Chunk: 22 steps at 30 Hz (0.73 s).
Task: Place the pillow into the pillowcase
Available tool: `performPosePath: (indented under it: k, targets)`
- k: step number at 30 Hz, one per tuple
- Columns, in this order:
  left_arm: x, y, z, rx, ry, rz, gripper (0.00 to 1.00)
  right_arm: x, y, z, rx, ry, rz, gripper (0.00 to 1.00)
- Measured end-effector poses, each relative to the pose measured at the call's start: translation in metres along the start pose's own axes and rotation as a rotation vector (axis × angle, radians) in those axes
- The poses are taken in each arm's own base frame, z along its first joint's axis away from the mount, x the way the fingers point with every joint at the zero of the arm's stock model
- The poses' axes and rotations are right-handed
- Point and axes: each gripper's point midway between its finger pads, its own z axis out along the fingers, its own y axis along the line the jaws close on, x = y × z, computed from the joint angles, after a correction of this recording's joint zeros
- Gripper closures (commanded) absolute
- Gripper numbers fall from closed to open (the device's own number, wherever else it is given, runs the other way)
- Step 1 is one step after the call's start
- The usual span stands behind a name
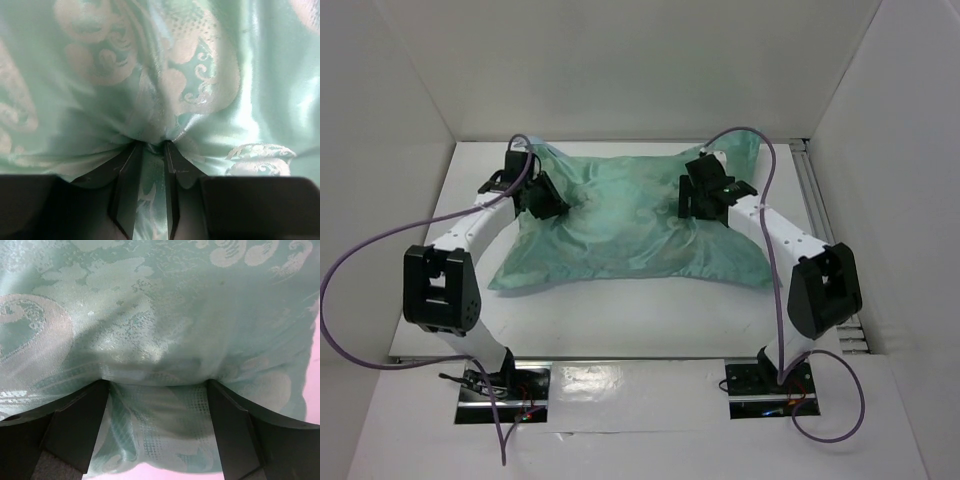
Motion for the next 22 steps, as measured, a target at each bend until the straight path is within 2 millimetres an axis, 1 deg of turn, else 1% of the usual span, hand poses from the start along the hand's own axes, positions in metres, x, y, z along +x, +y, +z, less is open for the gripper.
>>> performPosePath:
  k: [1, 2, 3, 4, 5, 7, 9, 10, 11, 12, 14, 15, 17, 18, 19, 22]
  targets:
    - [-0.002, 0.001, -0.003, -0.011, 0.007, -0.006, 0.64, 0.001, -0.001, -0.001, 0.004, 0.006, -0.008, 0.06]
    - [-0.005, 0.002, -0.008, -0.021, 0.014, -0.015, 0.62, -0.002, 0.002, -0.007, 0.0, 0.001, -0.02, 0.01]
    - [-0.009, 0.002, -0.015, -0.027, 0.013, -0.018, 0.59, -0.007, 0.004, -0.013, 0.003, -0.009, -0.032, 0.01]
    - [-0.013, 0.002, -0.022, -0.029, 0.005, -0.017, 0.45, -0.012, 0.006, -0.022, 0.004, -0.025, -0.044, 0.0]
    - [-0.017, 0.001, -0.033, -0.024, -0.007, -0.001, 0.36, -0.018, 0.01, -0.036, -0.006, -0.049, -0.05, 0.0]
    - [-0.024, -0.004, -0.062, -0.003, -0.044, 0.025, 0.18, -0.039, 0.018, -0.072, -0.04, -0.127, -0.033, 0.0]
    - [-0.032, -0.019, -0.1, 0.042, -0.104, 0.067, 0.15, -0.065, 0.017, -0.114, -0.079, -0.217, 0.018, 0.0]
    - [-0.038, -0.028, -0.121, 0.072, -0.147, 0.087, 0.15, -0.079, 0.01, -0.135, -0.089, -0.267, 0.057, 0.0]
    - [-0.044, -0.038, -0.142, 0.108, -0.193, 0.111, 0.13, -0.094, -0.003, -0.156, -0.089, -0.319, 0.107, 0.0]
    - [-0.05, -0.048, -0.165, 0.147, -0.242, 0.142, 0.13, -0.105, -0.018, -0.173, -0.079, -0.363, 0.154, 0.0]
    - [-0.054, -0.061, -0.198, 0.207, -0.311, 0.183, 0.12, -0.115, -0.047, -0.196, -0.04, -0.417, 0.224, 0.0]
    - [-0.054, -0.067, -0.215, 0.237, -0.342, 0.205, 0.12, -0.115, -0.063, -0.204, -0.01, -0.433, 0.257, 0.0]
    - [-0.049, -0.07, -0.236, 0.269, -0.372, 0.238, 0.12, -0.11, -0.081, -0.213, 0.029, -0.439, 0.29, 0.0]
    - [-0.047, -0.071, -0.243, 0.279, -0.382, 0.249, 0.12, -0.104, -0.088, -0.214, 0.05, -0.433, 0.3, 0.0]
    - [-0.044, -0.071, -0.249, 0.286, -0.388, 0.263, 0.12, -0.098, -0.094, -0.213, 0.066, -0.421, 0.302, 0.0]
    - [-0.038, -0.07, -0.255, 0.294, -0.389, 0.291, 0.11, -0.076, -0.104, -0.205, 0.104, -0.371, 0.3, 0.01]
